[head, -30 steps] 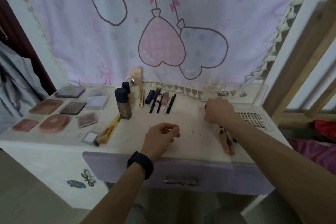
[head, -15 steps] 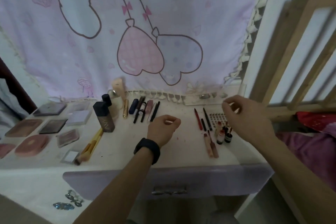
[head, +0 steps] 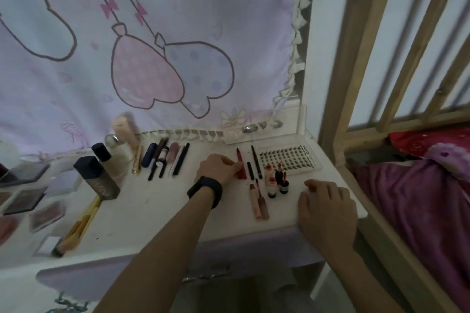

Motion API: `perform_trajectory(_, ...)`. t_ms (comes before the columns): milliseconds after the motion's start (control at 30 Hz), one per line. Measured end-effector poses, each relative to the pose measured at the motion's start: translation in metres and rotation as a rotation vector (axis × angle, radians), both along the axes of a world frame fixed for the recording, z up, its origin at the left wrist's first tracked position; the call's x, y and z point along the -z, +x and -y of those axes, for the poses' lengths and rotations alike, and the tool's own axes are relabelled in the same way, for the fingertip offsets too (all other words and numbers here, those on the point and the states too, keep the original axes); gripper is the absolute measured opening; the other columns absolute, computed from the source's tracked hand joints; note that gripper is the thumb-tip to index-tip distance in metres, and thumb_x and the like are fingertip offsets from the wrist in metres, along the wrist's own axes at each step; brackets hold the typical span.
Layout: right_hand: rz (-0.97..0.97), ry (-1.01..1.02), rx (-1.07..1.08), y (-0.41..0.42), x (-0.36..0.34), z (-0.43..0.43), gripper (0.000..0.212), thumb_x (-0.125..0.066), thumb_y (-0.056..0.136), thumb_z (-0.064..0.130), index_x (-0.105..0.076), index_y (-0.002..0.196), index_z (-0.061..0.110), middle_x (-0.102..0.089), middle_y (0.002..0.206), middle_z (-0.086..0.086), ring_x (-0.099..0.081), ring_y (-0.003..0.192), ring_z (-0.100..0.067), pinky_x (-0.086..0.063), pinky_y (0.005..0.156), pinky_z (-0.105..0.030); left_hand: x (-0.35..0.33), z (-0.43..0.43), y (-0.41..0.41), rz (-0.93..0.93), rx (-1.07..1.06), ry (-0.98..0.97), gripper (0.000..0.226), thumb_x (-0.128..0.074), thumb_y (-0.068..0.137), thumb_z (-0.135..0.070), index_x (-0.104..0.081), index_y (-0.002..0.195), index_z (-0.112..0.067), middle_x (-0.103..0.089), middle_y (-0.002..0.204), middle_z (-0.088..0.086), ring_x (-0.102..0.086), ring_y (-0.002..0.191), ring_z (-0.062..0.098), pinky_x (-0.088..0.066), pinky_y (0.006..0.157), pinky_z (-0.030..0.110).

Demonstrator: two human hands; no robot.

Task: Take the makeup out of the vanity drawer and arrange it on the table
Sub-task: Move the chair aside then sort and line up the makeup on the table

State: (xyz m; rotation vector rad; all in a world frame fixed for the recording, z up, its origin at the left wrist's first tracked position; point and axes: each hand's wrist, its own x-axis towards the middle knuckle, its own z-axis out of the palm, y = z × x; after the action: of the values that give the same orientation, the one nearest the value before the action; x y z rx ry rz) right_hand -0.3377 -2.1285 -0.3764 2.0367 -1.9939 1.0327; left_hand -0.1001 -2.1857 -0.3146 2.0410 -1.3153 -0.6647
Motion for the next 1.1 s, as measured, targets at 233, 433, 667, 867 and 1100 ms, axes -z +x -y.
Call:
perform_trajectory(233,0.036,-0.068,-0.023,-0.002,0.006,-0.001,0.030,-0.053,0.085,0.031,-0.068,0.105,0.014,-0.069,0.099,-0.006,-0.059,0.088,-0.030,-0.041,0.072,-0.036,0.008,-0.001,-0.009,0.095,0.083,-0.052,0.019,-0.065,0.087,-0.053,-0.066,0.103,-0.043,-0.057,0.072,-0.024,-0.053,0.067,-0.005,-0.037,0.053,0.017)
perform_trajectory(433,0.075,-0.079,-0.044,-0.003,0.004,-0.002,0.028,-0.056,0.084,0.029,-0.069,0.106,0.015,-0.069,0.100,-0.005,-0.058,0.090,-0.030,-0.043,0.072,-0.038,0.010,0.001,-0.013,0.075,0.065,-0.053,0.027,-0.069,0.086,-0.051,-0.072,0.110,-0.039,-0.063,0.083,-0.013,-0.054,0.071,0.002,-0.037,0.055,0.016)
perform_trajectory(667,0.072,-0.089,-0.035,-0.003,0.004,-0.003,0.028,-0.056,0.084,0.028,-0.068,0.105,0.014,-0.069,0.099,-0.006,-0.058,0.089,-0.029,-0.040,0.072,-0.036,0.007,0.001,-0.015,0.037,0.051,-0.060,0.025,-0.070,0.086,-0.049,-0.072,0.108,-0.038,-0.057,0.074,-0.020,-0.050,0.067,-0.006,-0.035,0.053,0.015)
perform_trajectory(867,0.076,-0.053,-0.035,-0.002,0.002,-0.003,0.029,-0.056,0.085,0.029,-0.068,0.107,0.014,-0.069,0.102,-0.005,-0.058,0.091,-0.029,-0.042,0.074,-0.038,0.005,0.002,-0.016,0.016,0.070,-0.046,0.013,-0.072,0.084,-0.048,-0.067,0.095,-0.042,-0.064,0.086,-0.011,-0.052,0.069,-0.004,-0.036,0.054,0.016)
perform_trajectory(1100,0.080,-0.058,-0.036,-0.003,0.003,-0.005,0.029,-0.056,0.085,0.030,-0.067,0.107,0.015,-0.068,0.102,-0.005,-0.058,0.091,-0.029,-0.042,0.074,-0.038,0.003,0.006,-0.019,0.020,0.094,-0.039,0.017,-0.073,0.086,-0.044,-0.071,0.101,-0.037,-0.072,0.103,-0.003,-0.060,0.082,0.011,-0.039,0.056,0.017)
